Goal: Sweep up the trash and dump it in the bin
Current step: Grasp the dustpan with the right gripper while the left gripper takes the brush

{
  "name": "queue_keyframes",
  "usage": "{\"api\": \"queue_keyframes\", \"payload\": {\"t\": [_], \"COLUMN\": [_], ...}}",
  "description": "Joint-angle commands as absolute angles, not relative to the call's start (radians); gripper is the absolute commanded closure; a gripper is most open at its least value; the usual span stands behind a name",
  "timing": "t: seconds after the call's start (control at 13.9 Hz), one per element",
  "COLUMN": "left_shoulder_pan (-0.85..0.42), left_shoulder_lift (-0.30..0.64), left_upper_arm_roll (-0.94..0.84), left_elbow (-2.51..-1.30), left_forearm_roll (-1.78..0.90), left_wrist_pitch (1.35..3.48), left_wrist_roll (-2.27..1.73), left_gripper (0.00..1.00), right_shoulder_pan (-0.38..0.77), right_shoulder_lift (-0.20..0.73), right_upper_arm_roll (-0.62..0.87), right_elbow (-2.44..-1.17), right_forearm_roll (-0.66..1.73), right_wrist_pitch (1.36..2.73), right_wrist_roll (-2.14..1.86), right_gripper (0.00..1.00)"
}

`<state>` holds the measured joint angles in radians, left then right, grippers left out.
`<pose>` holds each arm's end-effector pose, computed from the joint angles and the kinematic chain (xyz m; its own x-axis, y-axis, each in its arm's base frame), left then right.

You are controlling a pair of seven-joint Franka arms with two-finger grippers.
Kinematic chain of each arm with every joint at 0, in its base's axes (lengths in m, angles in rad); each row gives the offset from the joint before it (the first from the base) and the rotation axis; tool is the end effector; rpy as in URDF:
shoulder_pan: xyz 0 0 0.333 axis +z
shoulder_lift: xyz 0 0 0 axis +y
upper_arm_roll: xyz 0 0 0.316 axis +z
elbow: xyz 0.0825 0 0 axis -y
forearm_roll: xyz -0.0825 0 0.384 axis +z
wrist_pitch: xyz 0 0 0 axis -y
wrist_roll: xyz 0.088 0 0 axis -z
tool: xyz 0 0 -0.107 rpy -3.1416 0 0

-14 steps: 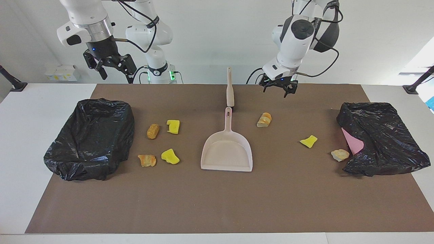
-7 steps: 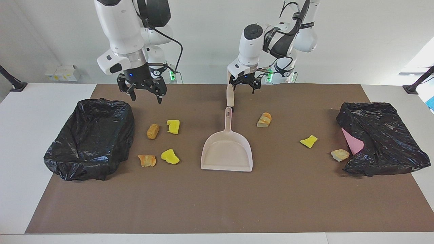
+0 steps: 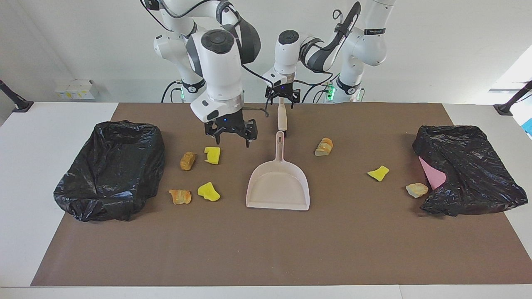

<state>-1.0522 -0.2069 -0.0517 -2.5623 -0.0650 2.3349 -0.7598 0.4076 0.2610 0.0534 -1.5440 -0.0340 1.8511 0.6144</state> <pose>0.1937 -0.3858 0.3374 0.9553 -0.2930 -0.0398 -0.2928 -0.9561 0.0110 0.5819 0.2821 0.5055 0.9880 -0.1464 0.0490 -0.1461 -0.9892 -0.0110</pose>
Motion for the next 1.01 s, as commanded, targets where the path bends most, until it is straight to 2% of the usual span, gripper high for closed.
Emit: {"api": "queue_keyframes", "payload": {"t": [0.0, 0.29, 0.36, 0.43, 0.5, 0.57, 0.72, 0.93], "left_shoulder_pan": [-1.115, -1.123, -1.124, -1.123, -1.124, -1.124, -1.123, -1.111], "left_shoulder_lift": [-0.256, -0.259, -0.261, -0.261, -0.264, -0.265, -0.268, -0.285], "left_upper_arm_roll": [-0.032, -0.032, -0.032, -0.032, -0.032, -0.034, -0.037, -0.037], "left_elbow": [-2.618, -2.62, -2.619, -2.62, -2.619, -2.619, -2.617, -2.619], "left_forearm_roll": [-0.071, -0.071, -0.071, -0.071, -0.071, -0.071, -0.071, -0.069], "left_wrist_pitch": [2.359, 2.344, 2.339, 2.333, 2.324, 2.315, 2.272, 2.224], "left_wrist_roll": [-0.842, -0.862, -0.867, -0.877, -0.879, -0.879, -0.894, -0.894], "left_gripper": [0.0, 0.0, 0.03, 0.21, 0.45, 0.6, 1.0, 1.0], "right_shoulder_pan": [0.461, 0.544, 0.566, 0.59, 0.595, 0.597, 0.617, 0.627], "right_shoulder_lift": [0.313, 0.366, 0.388, 0.411, 0.422, 0.425, 0.434, 0.405], "right_upper_arm_roll": [0.051, 0.051, 0.051, 0.051, 0.051, 0.052, 0.052, 0.052], "right_elbow": [-1.529, -1.56, -1.566, -1.575, -1.592, -1.607, -1.626, -1.689], "right_forearm_roll": [-0.055, -0.054, -0.051, -0.051, -0.045, -0.034, 0.029, 0.043], "right_wrist_pitch": [1.894, 1.948, 1.96, 1.98, 2.009, 2.023, 2.029, 2.023], "right_wrist_roll": [0.685, 0.715, 0.736, 0.77, 0.779, 0.781, 0.805, 0.799], "right_gripper": [0.0, 0.0, 0.0, 0.0, 0.0, 0.0, 0.0, 0.02]}}
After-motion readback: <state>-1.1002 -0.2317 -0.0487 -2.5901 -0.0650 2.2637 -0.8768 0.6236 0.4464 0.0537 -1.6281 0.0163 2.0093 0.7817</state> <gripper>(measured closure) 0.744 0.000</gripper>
